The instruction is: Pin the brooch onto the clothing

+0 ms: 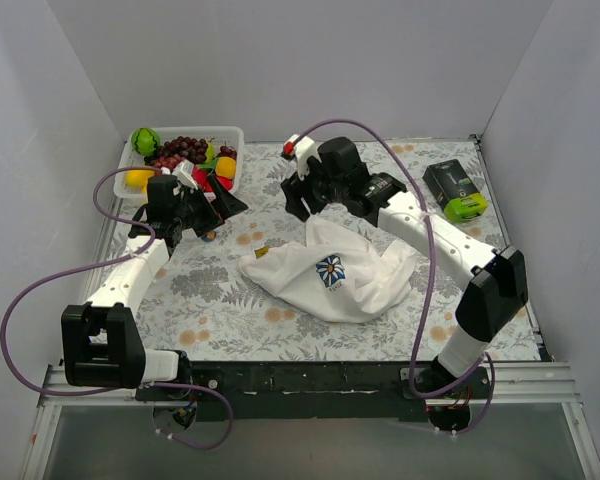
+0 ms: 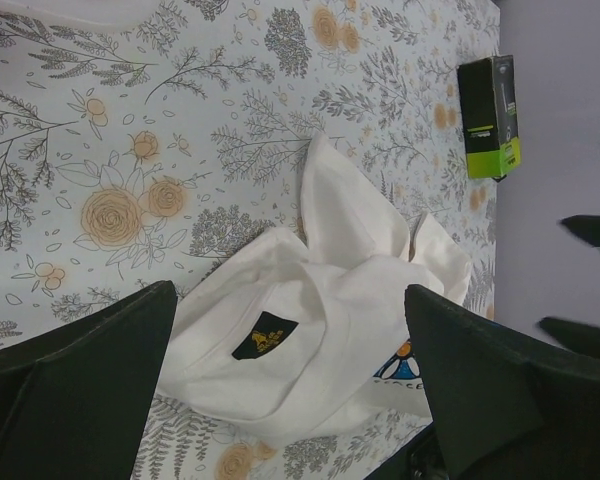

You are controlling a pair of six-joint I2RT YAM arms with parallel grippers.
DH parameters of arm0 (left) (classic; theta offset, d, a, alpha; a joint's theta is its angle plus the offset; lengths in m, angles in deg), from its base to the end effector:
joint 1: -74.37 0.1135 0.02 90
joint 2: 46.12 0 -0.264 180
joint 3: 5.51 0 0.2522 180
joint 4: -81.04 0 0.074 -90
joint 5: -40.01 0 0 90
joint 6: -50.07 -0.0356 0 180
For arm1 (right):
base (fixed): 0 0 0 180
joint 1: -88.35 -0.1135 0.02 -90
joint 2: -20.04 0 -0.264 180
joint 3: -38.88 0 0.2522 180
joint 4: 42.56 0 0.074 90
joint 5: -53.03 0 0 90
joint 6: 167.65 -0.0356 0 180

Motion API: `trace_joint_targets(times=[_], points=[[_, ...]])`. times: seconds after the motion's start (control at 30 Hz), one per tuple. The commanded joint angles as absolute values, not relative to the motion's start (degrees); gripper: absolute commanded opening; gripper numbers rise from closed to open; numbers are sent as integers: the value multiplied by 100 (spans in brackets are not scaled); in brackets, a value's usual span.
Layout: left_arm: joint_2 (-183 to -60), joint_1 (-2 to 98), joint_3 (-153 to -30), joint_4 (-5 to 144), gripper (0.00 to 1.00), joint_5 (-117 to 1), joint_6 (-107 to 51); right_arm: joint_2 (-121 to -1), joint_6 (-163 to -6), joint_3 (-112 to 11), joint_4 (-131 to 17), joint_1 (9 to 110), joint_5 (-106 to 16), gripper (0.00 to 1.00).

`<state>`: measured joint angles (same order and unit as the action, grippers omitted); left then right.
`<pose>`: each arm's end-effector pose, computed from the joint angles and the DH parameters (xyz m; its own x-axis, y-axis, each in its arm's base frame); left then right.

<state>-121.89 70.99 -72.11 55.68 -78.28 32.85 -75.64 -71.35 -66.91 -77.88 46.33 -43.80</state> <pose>0.2894 -0.0340 0.2695 -0.5894 -0.8077 0.0127 -0.4097 0.2853 -0.8664 0.2894 0.2664 0.3739 -0.2328 -0.3564 -0.9048 -0.7748 0.6303 -0.0489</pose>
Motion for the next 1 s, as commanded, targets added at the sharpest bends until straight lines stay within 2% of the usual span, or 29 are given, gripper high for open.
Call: trace_joint_targets(times=[0.0, 0.13, 0.5, 0.6, 0.63, 0.7, 0.73, 0.97], points=[[-11995, 7138, -7130, 5523, 98, -7811, 3127, -7734, -6860, -6006, -8163, 4599, -5147, 73], [-12065, 7138, -7174, 5523, 98, -7846, 3118, -7857, -6755, -5689, -8154, 4599, -5411, 81], [-12162, 7138, -7165, 5594, 98, -7899, 3118, -8761, -6553, -5662, -8365, 4590, -6051, 80], [-12206, 7147, -7217, 5576, 98, -7899, 3118, -9008, -6324, -5855, -8672, 4599, -6569, 65], [-12215, 7147, -7226, 5576, 98, -7908, 3109, -9061, -6263, -5934, -8743, 4599, -6667, 39], [-12224, 7147, -7253, 5559, 98, -7899, 3109, -9184, -6157, -6206, -8963, 4607, -6721, 10], [-12232, 7147, -7261, 5550, 98, -7899, 3091, -9185, -6157, -6276, -8972, 4633, -6686, 2], [-12127, 7156, -7226, 5515, 98, -7829, 3056, -8738, -6561, -7225, -8743, 5239, -5887, 1]])
